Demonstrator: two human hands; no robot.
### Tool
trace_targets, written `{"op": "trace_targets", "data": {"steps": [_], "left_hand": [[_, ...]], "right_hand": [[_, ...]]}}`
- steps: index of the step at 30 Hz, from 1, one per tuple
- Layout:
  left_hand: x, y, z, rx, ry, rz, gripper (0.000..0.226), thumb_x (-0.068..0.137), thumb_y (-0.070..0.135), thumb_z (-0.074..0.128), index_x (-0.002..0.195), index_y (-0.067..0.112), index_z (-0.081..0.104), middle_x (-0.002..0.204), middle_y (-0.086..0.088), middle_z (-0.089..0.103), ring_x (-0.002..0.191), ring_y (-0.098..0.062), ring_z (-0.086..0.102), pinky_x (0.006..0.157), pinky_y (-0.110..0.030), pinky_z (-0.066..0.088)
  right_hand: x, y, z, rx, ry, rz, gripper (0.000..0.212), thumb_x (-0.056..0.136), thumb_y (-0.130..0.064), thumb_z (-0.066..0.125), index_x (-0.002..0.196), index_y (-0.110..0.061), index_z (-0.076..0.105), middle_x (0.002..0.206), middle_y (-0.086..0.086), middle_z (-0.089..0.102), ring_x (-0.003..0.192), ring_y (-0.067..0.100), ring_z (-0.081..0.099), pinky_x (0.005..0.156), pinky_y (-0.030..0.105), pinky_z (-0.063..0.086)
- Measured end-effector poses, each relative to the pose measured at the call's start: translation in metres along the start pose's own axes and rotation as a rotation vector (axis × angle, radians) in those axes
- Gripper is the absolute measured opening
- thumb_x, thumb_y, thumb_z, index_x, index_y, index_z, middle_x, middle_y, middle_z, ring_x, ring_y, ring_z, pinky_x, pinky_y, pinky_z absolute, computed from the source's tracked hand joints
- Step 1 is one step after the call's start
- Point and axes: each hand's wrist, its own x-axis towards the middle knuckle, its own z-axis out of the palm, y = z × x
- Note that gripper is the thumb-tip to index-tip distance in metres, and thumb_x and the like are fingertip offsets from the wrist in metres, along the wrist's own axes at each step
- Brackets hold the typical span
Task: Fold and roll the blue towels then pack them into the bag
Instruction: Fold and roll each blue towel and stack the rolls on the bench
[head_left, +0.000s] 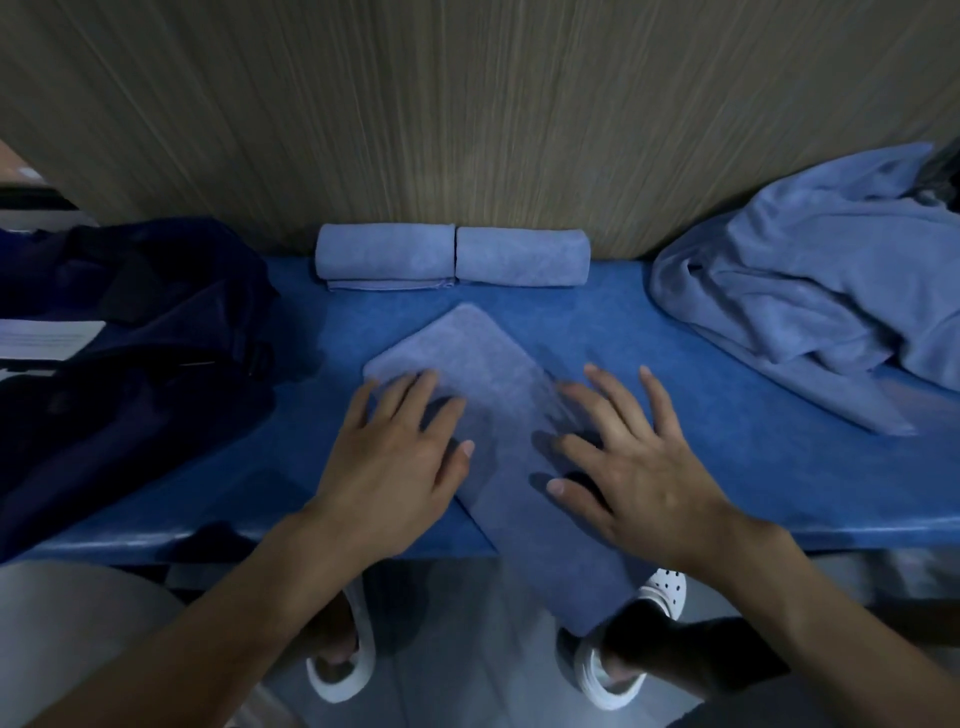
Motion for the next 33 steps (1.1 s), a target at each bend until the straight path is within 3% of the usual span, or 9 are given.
{"op": "trace_targets", "data": {"steps": [4,7,9,12,17,21,24,28,33], "left_hand": [[-0.003,0.004,0.000,-0.010,-0.009,0.008,0.050,0.097,0.044,0.029,0.127,0.017,0.060,0.111,-0.010,0.055,0.098,-0.029,0.052,0.080,-0.041,0.043],[-0.001,0.001,0.005,-0.048,-0.026,0.044,0.055,0.098,0.046,0.026,0.142,0.019,0.047,0.133,-0.011,0.055,0.121,-0.030,0.051,0.101,-0.046,0.040],[0.003,-0.002,0.010,-0.074,-0.094,0.060,0.060,0.099,0.049,0.017,0.150,0.022,0.035,0.157,-0.008,0.033,0.146,-0.027,0.028,0.116,-0.053,0.024],[0.013,-0.009,0.015,-0.133,-0.142,0.091,0.063,0.096,0.053,0.006,0.153,0.031,0.021,0.165,0.000,0.004,0.152,-0.020,-0.003,0.120,-0.055,0.008],[0.039,-0.018,0.012,-0.235,0.072,-0.078,0.048,0.097,0.043,0.036,0.131,0.016,0.055,0.141,-0.008,0.048,0.125,-0.032,0.046,0.100,-0.048,0.040],[0.063,-0.033,0.018,-0.464,0.078,-0.368,0.038,0.093,0.039,0.059,0.114,0.008,0.063,0.111,-0.010,0.057,0.106,-0.033,0.053,0.092,-0.048,0.045],[0.075,-0.035,0.022,-0.631,0.087,-0.438,0.034,0.087,0.041,0.066,0.104,0.011,0.067,0.105,-0.008,0.059,0.104,-0.027,0.055,0.090,-0.048,0.048],[0.083,-0.032,0.024,-0.675,0.116,-0.480,0.028,0.083,0.043,0.070,0.094,0.018,0.067,0.100,-0.001,0.060,0.101,-0.022,0.057,0.088,-0.047,0.049],[0.089,-0.030,0.016,-0.797,0.113,-0.537,0.014,0.083,0.033,0.073,0.084,0.024,0.062,0.083,0.015,0.060,0.084,-0.007,0.059,0.085,-0.036,0.051]], "right_hand": [[0.002,-0.005,0.004,0.068,-0.041,-0.017,0.055,0.098,-0.059,0.024,0.119,-0.021,0.058,0.137,0.000,0.054,0.145,0.024,0.029,0.114,0.062,0.018],[0.001,-0.008,0.002,0.088,-0.030,-0.039,0.053,0.098,-0.059,0.027,0.128,-0.025,0.055,0.120,0.000,0.059,0.138,0.027,0.040,0.113,0.062,0.020],[0.001,-0.011,0.001,0.100,-0.007,-0.055,0.054,0.098,-0.059,0.028,0.125,-0.026,0.060,0.111,0.000,0.058,0.130,0.026,0.047,0.112,0.061,0.022],[0.007,-0.014,-0.001,0.147,0.042,-0.044,0.050,0.098,-0.055,0.030,0.117,-0.025,0.065,0.104,0.000,0.058,0.119,0.024,0.052,0.110,0.058,0.026],[0.040,0.006,-0.007,0.316,0.079,0.317,0.036,0.094,-0.045,0.043,0.114,-0.021,0.061,0.105,0.001,0.059,0.102,0.027,0.056,0.089,0.046,0.041],[0.076,0.033,0.000,0.637,0.065,0.648,0.031,0.092,-0.034,0.061,0.110,-0.009,0.059,0.095,0.006,0.064,0.089,0.028,0.060,0.080,0.043,0.051],[0.089,0.043,0.007,0.697,-0.001,0.727,0.046,0.088,-0.037,0.068,0.121,-0.007,0.056,0.090,0.000,0.060,0.087,0.020,0.057,0.073,0.031,0.045],[0.100,0.046,0.016,0.688,-0.061,0.709,0.034,0.078,-0.036,0.076,0.075,-0.015,0.050,0.067,0.000,0.054,0.066,0.021,0.051,0.053,0.032,0.032],[0.109,0.050,0.017,0.767,-0.117,0.692,0.026,0.075,-0.029,0.077,0.077,-0.009,0.060,0.069,0.004,0.061,0.069,0.024,0.058,0.062,0.035,0.044]]}}
